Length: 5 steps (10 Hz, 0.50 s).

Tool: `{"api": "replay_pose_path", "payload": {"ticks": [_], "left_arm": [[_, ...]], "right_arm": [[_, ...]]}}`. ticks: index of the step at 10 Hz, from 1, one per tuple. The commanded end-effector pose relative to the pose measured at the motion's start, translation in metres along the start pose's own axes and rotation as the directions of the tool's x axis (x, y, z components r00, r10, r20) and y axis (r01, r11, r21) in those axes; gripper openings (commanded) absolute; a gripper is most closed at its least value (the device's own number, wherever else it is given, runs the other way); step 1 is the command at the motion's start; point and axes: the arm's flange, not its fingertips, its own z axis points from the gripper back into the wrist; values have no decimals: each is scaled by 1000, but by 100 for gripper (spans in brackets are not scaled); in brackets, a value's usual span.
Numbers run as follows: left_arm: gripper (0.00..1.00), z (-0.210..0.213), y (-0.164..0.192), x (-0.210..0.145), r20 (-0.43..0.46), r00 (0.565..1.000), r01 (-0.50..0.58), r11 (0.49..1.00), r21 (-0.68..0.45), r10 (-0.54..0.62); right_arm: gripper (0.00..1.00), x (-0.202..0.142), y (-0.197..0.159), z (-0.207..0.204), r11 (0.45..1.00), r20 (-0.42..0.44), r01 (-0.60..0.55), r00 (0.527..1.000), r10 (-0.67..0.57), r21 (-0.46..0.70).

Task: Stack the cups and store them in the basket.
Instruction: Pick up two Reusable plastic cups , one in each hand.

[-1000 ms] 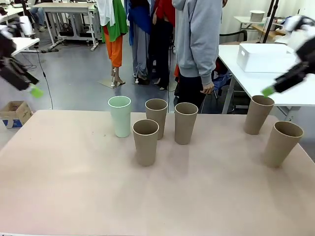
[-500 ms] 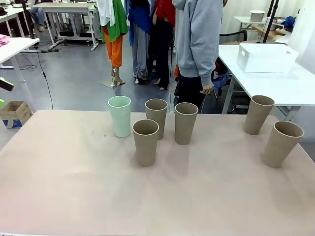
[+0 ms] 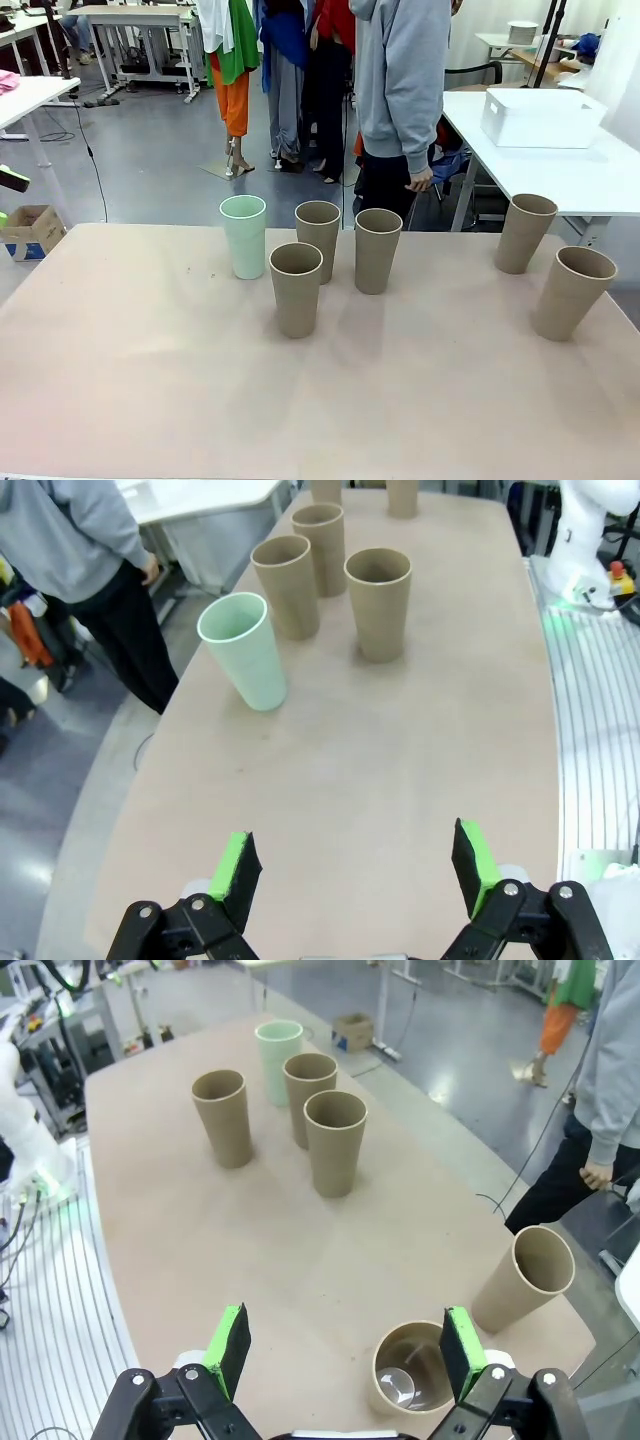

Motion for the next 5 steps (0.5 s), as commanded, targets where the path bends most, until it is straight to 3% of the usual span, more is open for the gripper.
{"api": "replay_pose_path", "payload": {"ticks": [1,5], "left_arm": [[100,0,1,-1,8,1000,5,1000,-6,-5],[100,0,1,-1,8,1000,5,1000,-6,-5]], "right_arm": [[100,3,1,2,1000,4,-9,1000,9,-7],[100,3,1,2,1000,4,-9,1000,9,-7]]}}
